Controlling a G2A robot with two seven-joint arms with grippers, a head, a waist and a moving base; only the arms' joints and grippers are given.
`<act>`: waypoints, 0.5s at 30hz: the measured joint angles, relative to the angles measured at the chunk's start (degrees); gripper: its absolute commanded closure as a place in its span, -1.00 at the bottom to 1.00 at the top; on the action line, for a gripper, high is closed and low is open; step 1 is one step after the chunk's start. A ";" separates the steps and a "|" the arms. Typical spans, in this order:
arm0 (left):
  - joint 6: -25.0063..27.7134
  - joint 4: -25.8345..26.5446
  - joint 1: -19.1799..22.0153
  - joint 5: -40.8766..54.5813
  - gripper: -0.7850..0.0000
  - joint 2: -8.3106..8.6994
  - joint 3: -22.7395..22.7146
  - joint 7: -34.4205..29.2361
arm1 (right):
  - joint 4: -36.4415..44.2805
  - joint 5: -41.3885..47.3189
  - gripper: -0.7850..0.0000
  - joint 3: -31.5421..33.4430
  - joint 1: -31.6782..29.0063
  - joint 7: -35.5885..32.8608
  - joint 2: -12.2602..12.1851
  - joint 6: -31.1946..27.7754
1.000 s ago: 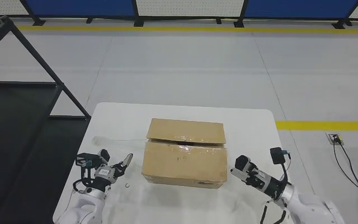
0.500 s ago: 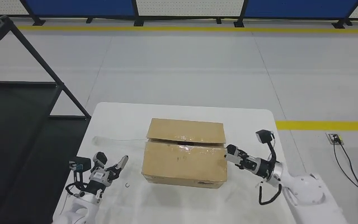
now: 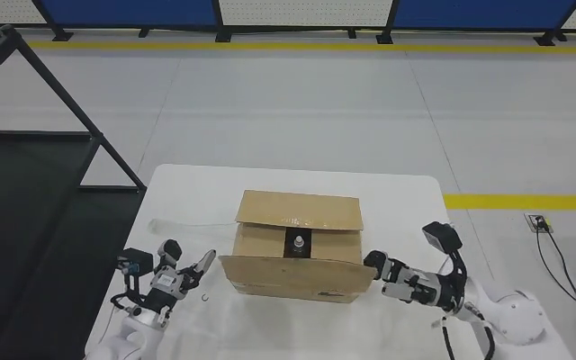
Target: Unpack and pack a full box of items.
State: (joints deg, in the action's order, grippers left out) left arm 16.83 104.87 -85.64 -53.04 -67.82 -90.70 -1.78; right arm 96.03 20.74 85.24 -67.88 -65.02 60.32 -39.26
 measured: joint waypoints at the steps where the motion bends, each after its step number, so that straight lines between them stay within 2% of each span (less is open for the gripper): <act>1: 0.91 0.26 -0.08 0.00 -1.00 0.05 0.01 -0.25 | 1.20 -0.48 -1.00 0.07 -0.91 0.27 -0.37 -0.27; 8: 10.41 1.31 -1.35 -1.60 -1.00 0.66 -0.09 -1.80 | 6.32 -7.02 -1.00 -1.04 -6.62 4.28 -3.82 -4.30; 15: 17.92 0.84 -2.33 -3.61 -1.00 1.40 -1.13 -4.23 | 5.65 -13.66 -1.00 -4.67 -7.88 8.47 -7.39 -8.49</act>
State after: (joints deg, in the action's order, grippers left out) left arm 34.76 105.71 -87.97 -56.65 -66.42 -91.84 -6.01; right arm 101.68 7.08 80.57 -75.76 -56.55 52.92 -47.75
